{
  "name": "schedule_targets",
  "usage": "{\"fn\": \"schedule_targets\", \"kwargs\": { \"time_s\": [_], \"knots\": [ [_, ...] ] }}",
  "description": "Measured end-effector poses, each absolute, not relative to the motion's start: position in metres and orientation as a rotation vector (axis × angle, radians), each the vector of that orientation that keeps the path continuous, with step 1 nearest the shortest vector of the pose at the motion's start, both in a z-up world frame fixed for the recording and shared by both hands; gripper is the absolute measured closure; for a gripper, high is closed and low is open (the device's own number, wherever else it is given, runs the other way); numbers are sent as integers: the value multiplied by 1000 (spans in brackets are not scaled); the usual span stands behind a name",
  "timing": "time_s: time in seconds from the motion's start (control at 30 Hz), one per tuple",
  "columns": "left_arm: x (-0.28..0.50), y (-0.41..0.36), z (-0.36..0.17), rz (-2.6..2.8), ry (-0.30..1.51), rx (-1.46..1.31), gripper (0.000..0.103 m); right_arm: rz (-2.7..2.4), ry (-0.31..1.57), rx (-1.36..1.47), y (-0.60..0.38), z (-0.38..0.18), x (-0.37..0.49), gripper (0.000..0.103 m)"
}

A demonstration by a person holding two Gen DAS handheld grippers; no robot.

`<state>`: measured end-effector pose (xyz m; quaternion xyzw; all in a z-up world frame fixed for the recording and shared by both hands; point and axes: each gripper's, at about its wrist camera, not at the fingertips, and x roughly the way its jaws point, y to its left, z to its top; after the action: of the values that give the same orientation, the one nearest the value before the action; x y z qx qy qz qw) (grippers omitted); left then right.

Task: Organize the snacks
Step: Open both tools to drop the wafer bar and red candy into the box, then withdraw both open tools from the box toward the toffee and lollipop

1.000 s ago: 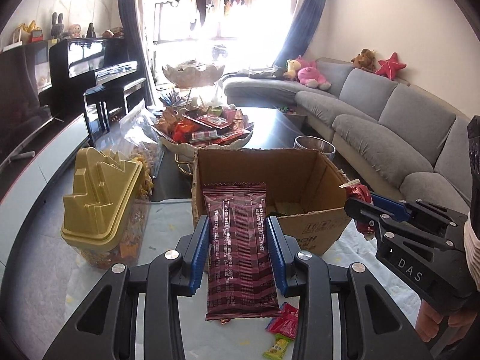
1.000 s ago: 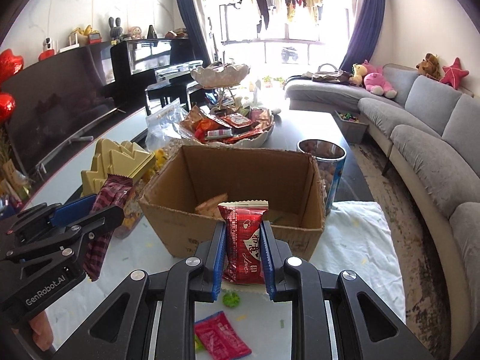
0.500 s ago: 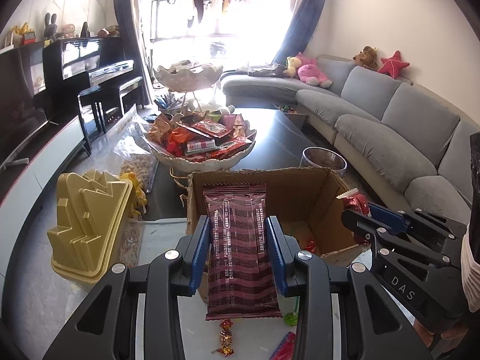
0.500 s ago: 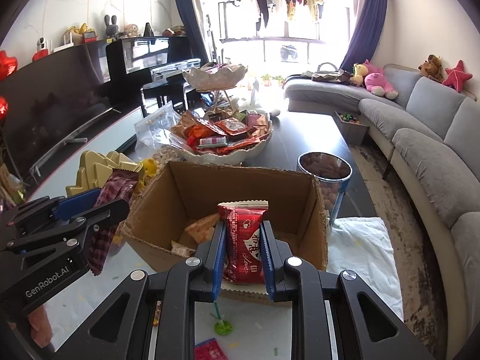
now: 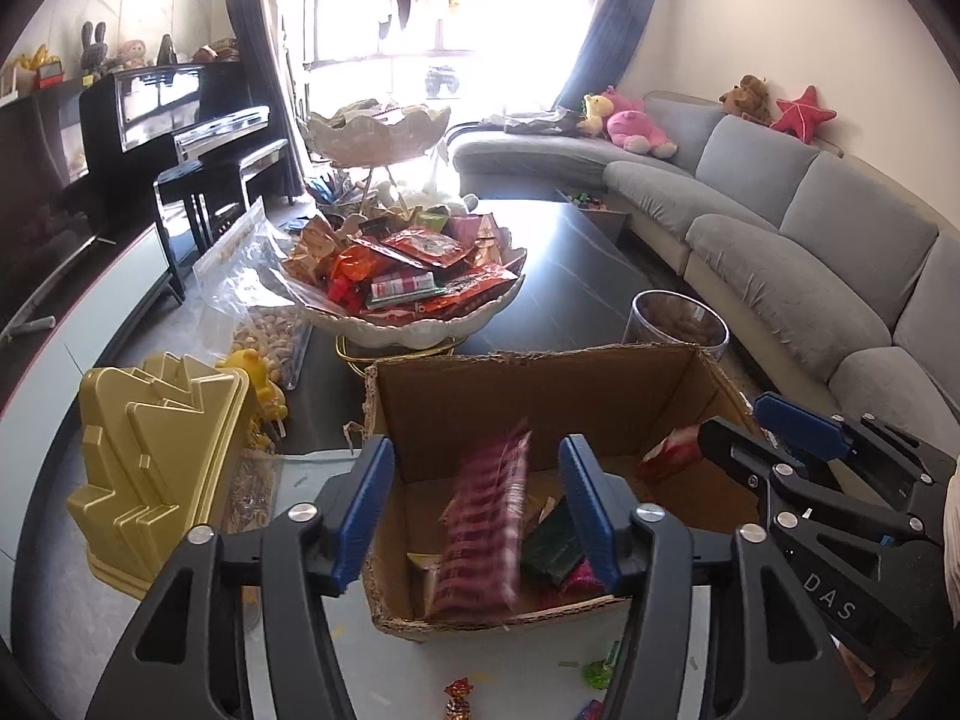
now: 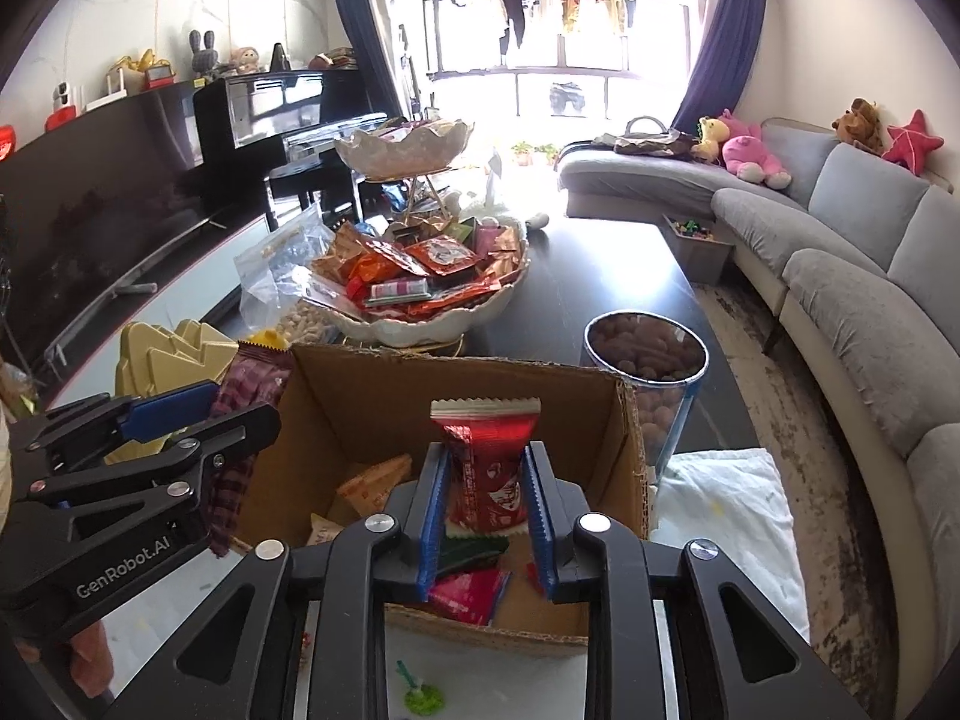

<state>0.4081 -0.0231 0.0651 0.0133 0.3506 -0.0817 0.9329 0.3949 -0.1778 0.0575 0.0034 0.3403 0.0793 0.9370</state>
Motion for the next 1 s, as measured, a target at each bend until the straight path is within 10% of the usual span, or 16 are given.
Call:
{"fn": "schedule_targets", "kwargs": {
  "time_s": [1.0],
  "knots": [
    [292,4,47,-157,709,70,36,235,700,-40,-160,40,296,58]
  ]
}}
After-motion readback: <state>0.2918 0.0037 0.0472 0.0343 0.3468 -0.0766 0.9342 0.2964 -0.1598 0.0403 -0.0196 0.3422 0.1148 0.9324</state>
